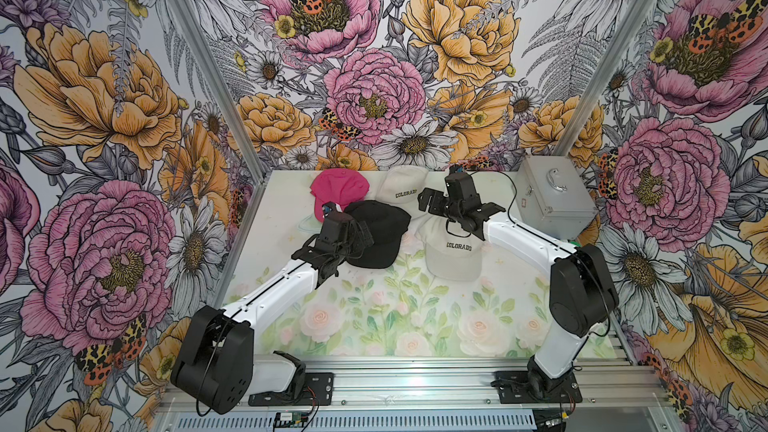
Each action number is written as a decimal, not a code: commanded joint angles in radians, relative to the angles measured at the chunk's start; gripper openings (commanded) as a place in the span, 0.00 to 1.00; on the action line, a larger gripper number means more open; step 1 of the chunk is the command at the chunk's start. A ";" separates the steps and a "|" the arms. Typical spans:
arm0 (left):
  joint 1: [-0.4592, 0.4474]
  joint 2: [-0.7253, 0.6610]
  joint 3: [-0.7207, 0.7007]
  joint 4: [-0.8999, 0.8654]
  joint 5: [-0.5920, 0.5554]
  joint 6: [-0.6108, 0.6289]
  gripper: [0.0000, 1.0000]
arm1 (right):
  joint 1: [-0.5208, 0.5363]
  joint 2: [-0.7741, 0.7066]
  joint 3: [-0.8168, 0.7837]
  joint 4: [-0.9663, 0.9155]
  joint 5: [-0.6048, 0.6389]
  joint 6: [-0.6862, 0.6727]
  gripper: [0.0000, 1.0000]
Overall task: Stack the baseball caps by color
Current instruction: Pick up the baseball cap from the center of the board.
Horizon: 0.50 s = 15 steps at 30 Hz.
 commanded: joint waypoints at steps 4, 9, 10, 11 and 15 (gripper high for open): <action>0.019 -0.040 -0.038 0.043 0.030 -0.004 0.99 | 0.022 0.190 0.132 0.194 0.038 0.276 0.88; 0.026 -0.051 -0.051 0.042 0.039 -0.002 0.99 | 0.025 0.337 0.199 0.234 0.109 0.519 0.83; 0.030 -0.053 -0.054 0.041 0.041 -0.002 0.99 | 0.024 0.358 0.196 0.252 0.114 0.561 0.82; 0.034 -0.056 -0.055 0.040 0.044 -0.002 0.99 | 0.024 0.371 0.188 0.264 0.123 0.590 0.82; 0.044 -0.071 -0.065 0.036 0.048 0.002 0.99 | 0.027 0.392 0.149 0.276 0.127 0.634 0.81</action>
